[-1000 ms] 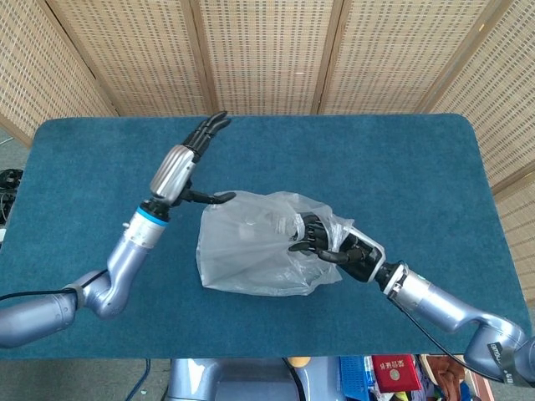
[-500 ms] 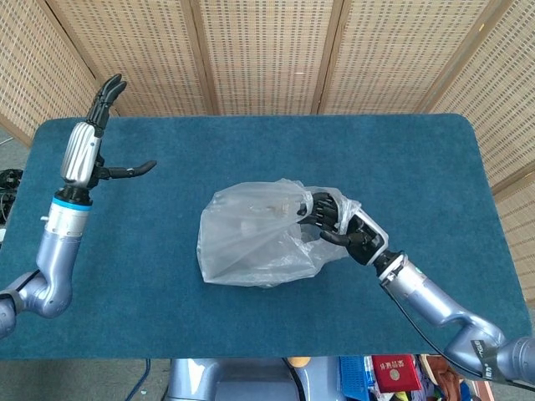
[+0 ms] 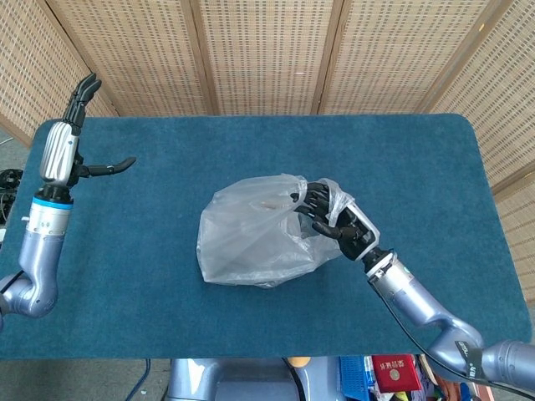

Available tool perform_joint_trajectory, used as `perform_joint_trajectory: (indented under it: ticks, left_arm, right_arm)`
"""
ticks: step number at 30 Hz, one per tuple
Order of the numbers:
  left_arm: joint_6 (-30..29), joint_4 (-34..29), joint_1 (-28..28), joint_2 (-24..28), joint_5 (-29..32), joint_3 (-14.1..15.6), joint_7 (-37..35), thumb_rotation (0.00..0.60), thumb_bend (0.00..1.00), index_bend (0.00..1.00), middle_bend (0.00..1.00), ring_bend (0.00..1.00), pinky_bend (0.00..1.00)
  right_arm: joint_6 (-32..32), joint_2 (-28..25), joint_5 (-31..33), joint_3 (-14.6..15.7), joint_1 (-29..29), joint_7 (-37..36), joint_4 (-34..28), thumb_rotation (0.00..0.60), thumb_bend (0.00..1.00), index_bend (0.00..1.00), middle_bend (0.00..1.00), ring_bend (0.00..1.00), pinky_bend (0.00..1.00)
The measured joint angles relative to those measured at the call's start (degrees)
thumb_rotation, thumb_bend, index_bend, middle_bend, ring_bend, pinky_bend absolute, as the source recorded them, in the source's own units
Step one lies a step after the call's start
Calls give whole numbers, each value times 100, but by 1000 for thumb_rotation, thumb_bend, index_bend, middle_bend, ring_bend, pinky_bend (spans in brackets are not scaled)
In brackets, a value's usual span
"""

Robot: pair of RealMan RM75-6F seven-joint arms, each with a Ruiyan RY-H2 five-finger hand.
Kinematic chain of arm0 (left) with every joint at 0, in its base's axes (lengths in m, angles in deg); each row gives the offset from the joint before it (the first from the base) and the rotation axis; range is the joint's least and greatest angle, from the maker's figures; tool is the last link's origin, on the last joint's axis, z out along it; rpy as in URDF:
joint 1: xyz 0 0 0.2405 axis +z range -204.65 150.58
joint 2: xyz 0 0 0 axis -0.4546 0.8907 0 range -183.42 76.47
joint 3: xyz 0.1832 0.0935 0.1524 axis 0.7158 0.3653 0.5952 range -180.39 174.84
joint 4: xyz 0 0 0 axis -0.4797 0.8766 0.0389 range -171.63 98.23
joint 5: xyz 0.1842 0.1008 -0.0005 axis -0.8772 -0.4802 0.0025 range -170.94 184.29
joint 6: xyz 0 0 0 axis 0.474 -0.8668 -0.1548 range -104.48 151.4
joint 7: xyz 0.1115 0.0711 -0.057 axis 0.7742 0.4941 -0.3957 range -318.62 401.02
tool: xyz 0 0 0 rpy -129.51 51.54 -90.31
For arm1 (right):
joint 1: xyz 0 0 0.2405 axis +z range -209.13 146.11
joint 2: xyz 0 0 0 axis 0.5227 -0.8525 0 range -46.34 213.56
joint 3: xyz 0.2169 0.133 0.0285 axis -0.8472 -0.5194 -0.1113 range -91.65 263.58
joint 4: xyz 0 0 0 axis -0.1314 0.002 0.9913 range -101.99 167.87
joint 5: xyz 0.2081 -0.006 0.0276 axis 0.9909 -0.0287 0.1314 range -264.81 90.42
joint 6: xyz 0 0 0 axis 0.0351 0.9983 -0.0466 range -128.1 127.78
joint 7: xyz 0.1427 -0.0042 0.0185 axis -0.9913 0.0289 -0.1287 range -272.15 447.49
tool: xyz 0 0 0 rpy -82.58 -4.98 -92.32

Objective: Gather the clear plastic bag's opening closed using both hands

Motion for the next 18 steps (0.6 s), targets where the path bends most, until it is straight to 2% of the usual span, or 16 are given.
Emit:
perform_joint_trajectory:
  ticks: [8, 18]
  left_arm:
    - [-33, 232, 97, -69, -35, 103, 104, 600, 123, 0, 0, 0, 93]
    - [-10, 444, 375, -163, -9, 329, 124, 600, 126, 0, 0, 0, 93]
  right_arm:
    - [336, -215, 46, -373, -67, -512, -213, 600, 127, 257, 348, 150, 191]
    - [322, -172, 97, -650, -205, -229, -220, 600, 132, 253, 325, 130, 186]
